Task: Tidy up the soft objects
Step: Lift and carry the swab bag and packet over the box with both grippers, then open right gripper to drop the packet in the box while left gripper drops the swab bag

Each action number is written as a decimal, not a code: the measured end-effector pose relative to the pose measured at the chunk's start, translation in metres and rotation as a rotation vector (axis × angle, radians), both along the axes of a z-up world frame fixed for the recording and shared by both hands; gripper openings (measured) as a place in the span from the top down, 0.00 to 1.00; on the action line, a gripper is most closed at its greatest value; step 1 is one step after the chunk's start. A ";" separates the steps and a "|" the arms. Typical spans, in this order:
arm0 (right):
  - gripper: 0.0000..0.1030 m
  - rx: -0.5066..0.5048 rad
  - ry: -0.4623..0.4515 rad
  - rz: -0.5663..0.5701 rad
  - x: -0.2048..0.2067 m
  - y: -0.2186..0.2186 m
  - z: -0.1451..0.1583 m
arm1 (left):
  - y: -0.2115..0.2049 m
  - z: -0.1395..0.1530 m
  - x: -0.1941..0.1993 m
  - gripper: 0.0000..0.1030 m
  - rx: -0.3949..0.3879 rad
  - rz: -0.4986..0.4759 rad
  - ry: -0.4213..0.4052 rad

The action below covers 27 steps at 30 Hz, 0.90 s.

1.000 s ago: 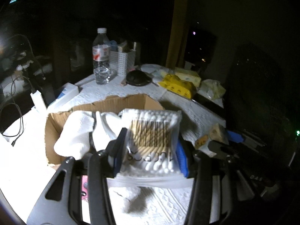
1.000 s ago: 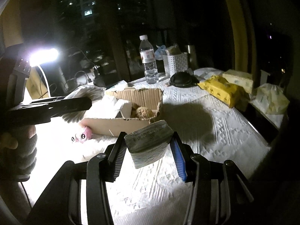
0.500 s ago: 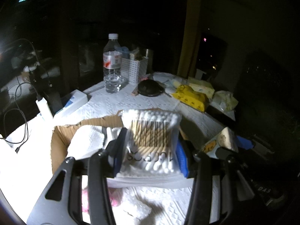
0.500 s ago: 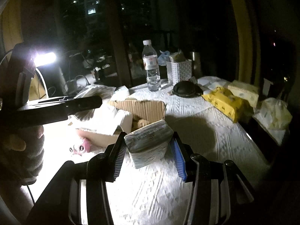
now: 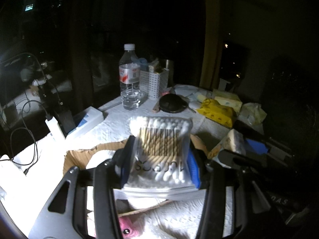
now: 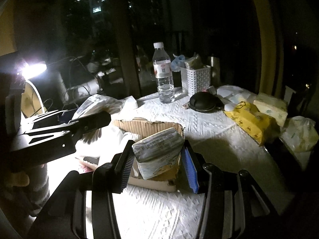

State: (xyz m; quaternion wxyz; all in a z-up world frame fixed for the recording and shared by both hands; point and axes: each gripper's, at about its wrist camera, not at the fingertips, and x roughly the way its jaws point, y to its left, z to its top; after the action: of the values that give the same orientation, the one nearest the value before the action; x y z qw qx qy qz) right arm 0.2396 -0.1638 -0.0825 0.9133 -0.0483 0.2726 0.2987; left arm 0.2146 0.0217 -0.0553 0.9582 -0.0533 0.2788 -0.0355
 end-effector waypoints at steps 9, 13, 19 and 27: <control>0.52 -0.002 0.031 -0.010 0.029 0.017 -0.006 | 0.017 -0.016 0.014 0.53 -0.017 0.031 0.033; 0.52 0.002 0.043 -0.016 0.042 0.023 -0.008 | 0.022 -0.020 0.020 0.53 -0.022 0.032 0.043; 0.52 -0.005 0.060 -0.020 0.058 0.034 -0.012 | 0.031 -0.020 0.025 0.53 -0.036 0.036 0.043; 0.52 -0.035 0.060 -0.054 0.073 0.049 -0.021 | 0.038 -0.017 0.027 0.53 -0.049 0.042 0.032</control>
State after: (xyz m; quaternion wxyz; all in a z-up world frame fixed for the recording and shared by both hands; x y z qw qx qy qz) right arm 0.3130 -0.1147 -0.1039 0.9115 -0.0480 0.3061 0.2705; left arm 0.2414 0.0599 -0.0727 0.9526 -0.0833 0.2919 -0.0216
